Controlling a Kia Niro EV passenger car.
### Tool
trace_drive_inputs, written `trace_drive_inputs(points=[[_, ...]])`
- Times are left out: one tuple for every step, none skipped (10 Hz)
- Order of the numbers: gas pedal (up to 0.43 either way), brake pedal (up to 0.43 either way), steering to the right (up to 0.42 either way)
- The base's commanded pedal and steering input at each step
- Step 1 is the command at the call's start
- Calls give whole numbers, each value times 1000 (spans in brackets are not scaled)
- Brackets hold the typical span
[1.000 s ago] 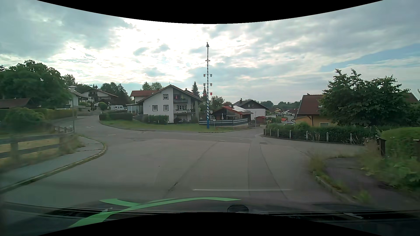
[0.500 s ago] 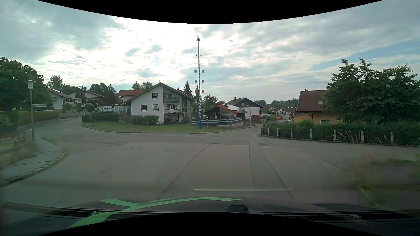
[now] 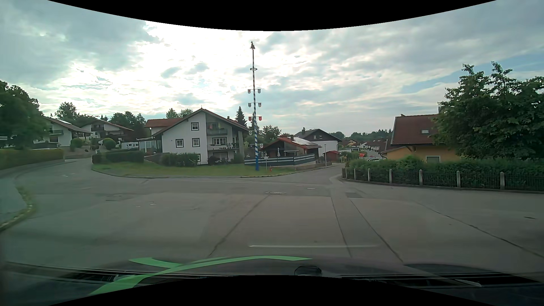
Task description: Follow the waypoints while adhering to traffic rules and regulations
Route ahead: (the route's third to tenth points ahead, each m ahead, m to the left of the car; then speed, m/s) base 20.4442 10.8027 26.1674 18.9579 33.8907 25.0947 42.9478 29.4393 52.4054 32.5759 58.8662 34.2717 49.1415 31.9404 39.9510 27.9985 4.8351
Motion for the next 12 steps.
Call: trace_drive_inputs(points=[[0,201,-24],[0,183,-32],[0,171,-44],[0,165,-52],[0,85,-66],[0,43,-84],[0,0,-99],[0,0,-120],[20,0,-141],[138,0,-163],[138,0,-186],[169,0,-217]])
